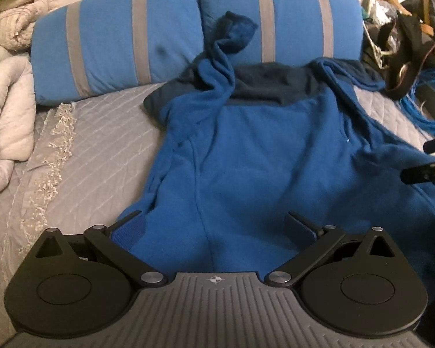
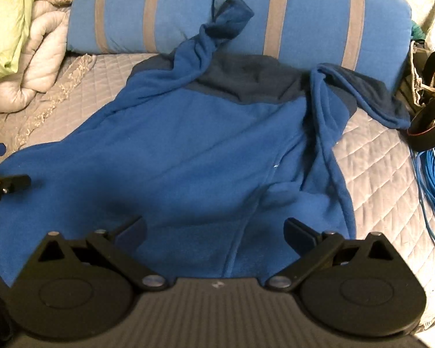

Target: Fold clothes

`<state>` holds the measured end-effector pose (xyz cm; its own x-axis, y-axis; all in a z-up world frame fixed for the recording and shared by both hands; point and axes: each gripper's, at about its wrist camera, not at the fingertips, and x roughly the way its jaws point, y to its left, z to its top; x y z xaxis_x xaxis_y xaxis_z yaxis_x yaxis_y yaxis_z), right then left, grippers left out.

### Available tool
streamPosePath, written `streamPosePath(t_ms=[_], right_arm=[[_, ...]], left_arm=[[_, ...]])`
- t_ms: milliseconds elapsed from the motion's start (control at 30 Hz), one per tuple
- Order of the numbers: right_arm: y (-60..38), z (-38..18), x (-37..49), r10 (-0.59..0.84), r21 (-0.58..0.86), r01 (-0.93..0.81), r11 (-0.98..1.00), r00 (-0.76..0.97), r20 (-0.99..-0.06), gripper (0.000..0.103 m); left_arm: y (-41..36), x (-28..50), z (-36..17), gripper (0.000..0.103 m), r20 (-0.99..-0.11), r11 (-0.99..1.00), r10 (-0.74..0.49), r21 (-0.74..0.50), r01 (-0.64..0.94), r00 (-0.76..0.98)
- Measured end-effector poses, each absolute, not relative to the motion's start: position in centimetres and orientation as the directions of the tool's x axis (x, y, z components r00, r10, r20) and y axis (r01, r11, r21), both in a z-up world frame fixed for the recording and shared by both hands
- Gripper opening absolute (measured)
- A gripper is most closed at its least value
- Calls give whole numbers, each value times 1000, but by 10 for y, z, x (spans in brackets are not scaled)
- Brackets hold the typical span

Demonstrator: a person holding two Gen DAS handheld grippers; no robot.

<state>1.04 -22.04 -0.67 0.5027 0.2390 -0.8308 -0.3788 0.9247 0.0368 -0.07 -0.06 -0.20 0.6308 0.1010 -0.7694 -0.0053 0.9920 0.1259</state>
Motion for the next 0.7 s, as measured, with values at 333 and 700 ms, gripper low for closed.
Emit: streamPosePath(t_ms=[333,700], right_arm=[[-226,-12,14,263,56,-379,924,521,-812,103],[-238,-7,20,260,79,-350,933,506,-822,103]], left_arm=[[5,4,-11,103,-781,990,122,138,-20,612],[12,5,-8,103,-758,984,178,156,-90,627]])
